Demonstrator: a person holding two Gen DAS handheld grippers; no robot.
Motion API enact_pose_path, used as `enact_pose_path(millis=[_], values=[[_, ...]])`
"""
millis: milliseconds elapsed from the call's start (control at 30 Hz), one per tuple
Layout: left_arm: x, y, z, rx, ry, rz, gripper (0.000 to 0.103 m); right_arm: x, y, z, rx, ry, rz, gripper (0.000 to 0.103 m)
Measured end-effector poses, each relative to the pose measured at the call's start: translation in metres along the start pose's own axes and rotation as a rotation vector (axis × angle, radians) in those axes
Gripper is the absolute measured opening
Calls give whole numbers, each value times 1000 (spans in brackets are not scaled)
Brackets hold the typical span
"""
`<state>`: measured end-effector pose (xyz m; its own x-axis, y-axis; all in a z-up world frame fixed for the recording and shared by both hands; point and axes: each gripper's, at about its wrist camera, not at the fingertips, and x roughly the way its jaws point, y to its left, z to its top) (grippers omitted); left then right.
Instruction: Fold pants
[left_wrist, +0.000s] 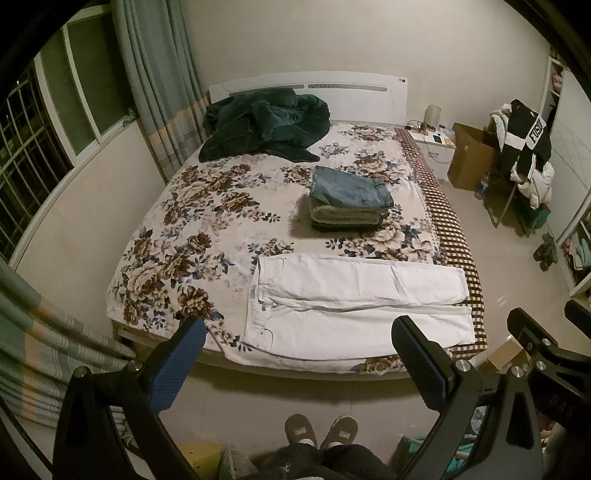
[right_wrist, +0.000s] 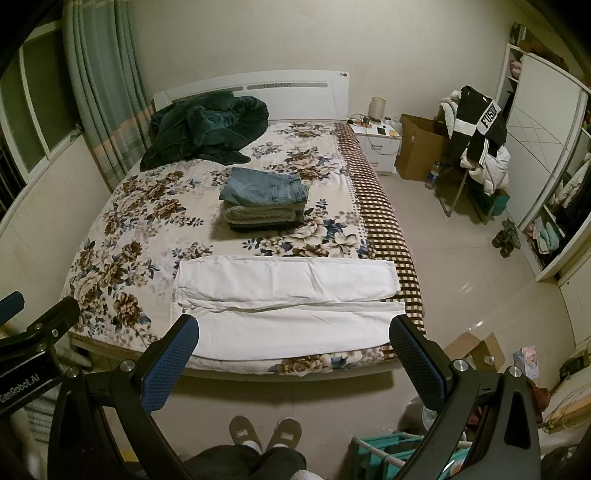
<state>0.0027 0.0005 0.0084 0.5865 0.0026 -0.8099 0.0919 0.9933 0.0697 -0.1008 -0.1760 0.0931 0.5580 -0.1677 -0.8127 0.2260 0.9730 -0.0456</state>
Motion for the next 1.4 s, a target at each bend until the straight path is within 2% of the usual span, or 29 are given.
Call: enact_pose_path(millis=[733, 900, 1400], values=[[0, -1, -4, -3, -7, -6, 103, -2, 2, 2, -4, 0, -3, 103], [-8, 2, 12, -4, -8, -8, 103, -2, 2, 2, -6, -1, -3, 103], [-7, 3, 10, -6, -9, -11, 103, -2, 3, 4, -7, 1, -4, 103]])
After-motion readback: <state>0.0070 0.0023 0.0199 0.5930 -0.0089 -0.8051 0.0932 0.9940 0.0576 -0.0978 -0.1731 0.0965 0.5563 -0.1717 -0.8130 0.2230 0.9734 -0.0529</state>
